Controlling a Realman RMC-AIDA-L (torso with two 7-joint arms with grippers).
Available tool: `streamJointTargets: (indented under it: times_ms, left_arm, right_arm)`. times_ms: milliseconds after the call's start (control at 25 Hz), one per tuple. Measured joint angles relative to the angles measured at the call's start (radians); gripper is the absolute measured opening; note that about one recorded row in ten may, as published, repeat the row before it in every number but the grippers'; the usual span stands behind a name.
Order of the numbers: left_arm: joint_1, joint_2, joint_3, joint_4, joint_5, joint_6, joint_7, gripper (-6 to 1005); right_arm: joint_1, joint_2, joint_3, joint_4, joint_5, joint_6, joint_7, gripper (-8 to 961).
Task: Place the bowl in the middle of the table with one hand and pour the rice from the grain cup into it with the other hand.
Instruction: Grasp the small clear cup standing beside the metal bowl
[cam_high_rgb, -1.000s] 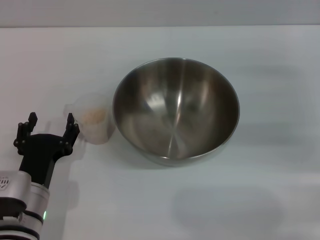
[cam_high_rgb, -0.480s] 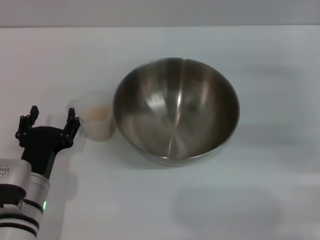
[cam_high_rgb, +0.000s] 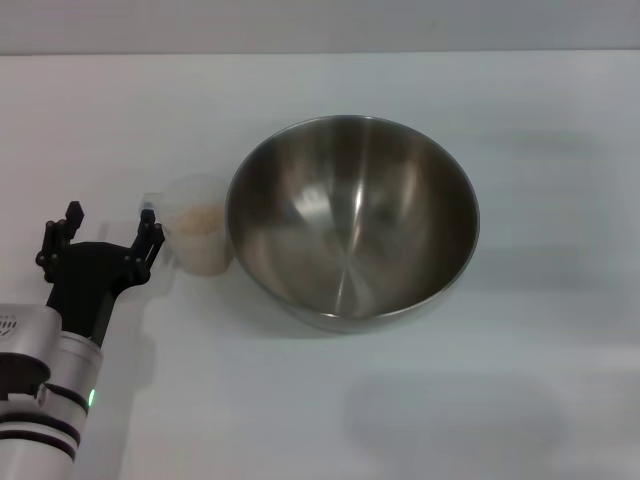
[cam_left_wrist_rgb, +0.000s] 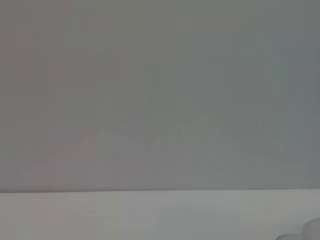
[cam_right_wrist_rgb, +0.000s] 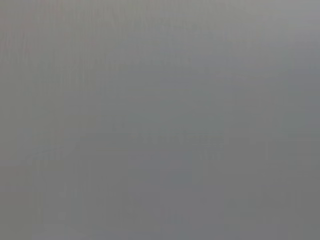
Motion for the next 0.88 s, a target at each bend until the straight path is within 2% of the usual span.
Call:
streamJointTargets:
  times_ms: [440,760,880]
  left_arm:
    - [-0.030,0.000,0.000,0.000,0.001,-0.036,-0.004,801]
    - [-0.054,0.000,0.001,0.036,0.000,-0.042,-0.114,784]
    - [-0.064,0.000,0.006,0.046,0.005,-0.048,-0.137,669]
  right_arm:
    - [0.002,0.000,0.000,0.000,0.000,0.002,0.000,334]
    - [0.005,0.002,0.000,-0.001,0.000,0.003,0.000,333]
    - [0.006,0.002,0.000,-0.002,0.000,0.003,0.000,333]
